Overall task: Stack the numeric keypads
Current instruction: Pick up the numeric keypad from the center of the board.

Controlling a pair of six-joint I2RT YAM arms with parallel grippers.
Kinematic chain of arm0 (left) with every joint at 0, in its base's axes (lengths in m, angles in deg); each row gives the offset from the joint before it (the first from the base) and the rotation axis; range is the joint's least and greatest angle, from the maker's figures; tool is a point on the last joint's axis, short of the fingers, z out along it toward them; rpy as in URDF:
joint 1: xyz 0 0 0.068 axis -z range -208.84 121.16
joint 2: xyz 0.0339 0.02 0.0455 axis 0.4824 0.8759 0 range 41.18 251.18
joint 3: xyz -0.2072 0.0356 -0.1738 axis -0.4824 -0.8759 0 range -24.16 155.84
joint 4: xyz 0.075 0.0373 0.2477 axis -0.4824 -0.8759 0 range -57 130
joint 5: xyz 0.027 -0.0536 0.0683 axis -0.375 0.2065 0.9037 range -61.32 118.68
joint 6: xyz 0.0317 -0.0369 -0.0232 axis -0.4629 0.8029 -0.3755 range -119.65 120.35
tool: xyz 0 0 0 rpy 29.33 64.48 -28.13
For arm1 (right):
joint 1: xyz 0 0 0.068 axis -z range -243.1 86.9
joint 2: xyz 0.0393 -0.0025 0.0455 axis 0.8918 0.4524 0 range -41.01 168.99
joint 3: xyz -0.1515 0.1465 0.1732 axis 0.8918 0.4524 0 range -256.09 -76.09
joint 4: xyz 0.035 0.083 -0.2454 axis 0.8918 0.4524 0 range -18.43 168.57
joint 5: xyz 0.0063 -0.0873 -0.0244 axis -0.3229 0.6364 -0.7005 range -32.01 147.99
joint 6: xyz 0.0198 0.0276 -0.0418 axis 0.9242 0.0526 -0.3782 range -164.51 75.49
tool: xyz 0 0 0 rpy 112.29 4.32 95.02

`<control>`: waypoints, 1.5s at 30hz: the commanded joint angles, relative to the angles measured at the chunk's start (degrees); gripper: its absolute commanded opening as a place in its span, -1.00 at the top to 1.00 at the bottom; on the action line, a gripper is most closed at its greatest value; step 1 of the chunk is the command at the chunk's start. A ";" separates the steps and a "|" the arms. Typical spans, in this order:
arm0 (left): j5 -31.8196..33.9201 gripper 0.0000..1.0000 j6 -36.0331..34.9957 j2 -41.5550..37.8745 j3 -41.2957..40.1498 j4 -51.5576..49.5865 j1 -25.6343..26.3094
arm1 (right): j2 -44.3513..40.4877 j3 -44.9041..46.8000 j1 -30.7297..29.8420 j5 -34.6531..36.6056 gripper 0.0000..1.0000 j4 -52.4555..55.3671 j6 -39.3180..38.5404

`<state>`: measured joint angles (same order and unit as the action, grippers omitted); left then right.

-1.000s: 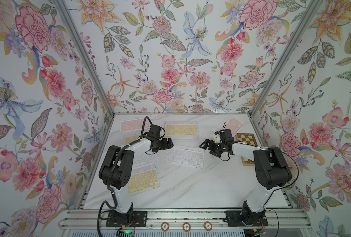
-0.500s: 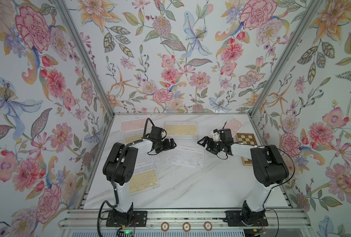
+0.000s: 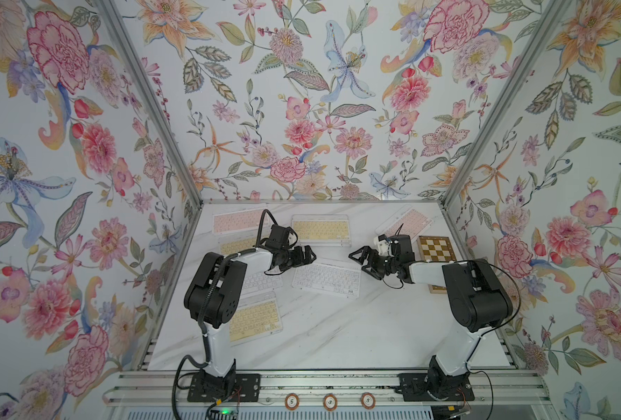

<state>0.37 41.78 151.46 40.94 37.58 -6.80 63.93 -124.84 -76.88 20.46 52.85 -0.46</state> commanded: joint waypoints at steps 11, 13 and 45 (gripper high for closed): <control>-0.62 -0.99 1.29 3.07 -2.30 -0.76 1.33 | -0.49 4.03 0.19 -3.64 -0.98 -12.67 6.04; -0.60 -0.99 1.33 3.07 -2.53 -0.69 1.26 | -0.23 4.11 0.22 -4.05 -0.98 -13.99 6.71; -2.64 -0.99 34.55 -2.68 -22.07 46.70 1.50 | 6.63 7.72 -7.60 7.08 -0.98 -58.57 36.97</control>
<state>2.25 70.67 149.12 20.09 79.24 -7.41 66.73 -118.61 -79.66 29.92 5.14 25.42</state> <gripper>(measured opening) 0.994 0.992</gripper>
